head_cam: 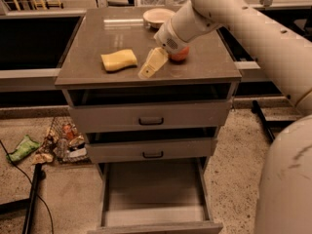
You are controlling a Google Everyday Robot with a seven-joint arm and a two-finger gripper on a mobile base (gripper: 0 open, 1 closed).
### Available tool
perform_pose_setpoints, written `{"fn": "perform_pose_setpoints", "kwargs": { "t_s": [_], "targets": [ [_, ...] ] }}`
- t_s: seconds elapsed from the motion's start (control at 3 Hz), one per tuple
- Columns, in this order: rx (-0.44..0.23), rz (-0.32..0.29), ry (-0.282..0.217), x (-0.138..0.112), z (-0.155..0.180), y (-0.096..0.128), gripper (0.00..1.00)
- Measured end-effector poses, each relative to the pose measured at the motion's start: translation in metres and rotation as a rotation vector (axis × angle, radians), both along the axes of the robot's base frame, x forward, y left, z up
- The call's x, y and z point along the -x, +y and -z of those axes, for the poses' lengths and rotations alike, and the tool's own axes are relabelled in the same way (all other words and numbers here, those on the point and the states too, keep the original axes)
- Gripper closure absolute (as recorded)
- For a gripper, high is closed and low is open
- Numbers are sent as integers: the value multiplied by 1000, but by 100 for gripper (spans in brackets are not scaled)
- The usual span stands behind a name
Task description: Place sponge into bottom drawer
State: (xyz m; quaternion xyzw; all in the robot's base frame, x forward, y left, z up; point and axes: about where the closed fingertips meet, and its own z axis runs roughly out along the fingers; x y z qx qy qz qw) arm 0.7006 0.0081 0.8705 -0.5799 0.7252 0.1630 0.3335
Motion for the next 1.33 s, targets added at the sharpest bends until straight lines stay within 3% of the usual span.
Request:
{"fn": "perform_pose_setpoints", "kwargs": {
  "t_s": [0.33, 0.67, 1.33],
  "targets": [
    [-43, 5, -17, -27, -2, 43, 0],
    [-83, 14, -8, -39, 3, 67, 0],
    [-209, 95, 17, -57, 26, 84, 0]
  ]
}}
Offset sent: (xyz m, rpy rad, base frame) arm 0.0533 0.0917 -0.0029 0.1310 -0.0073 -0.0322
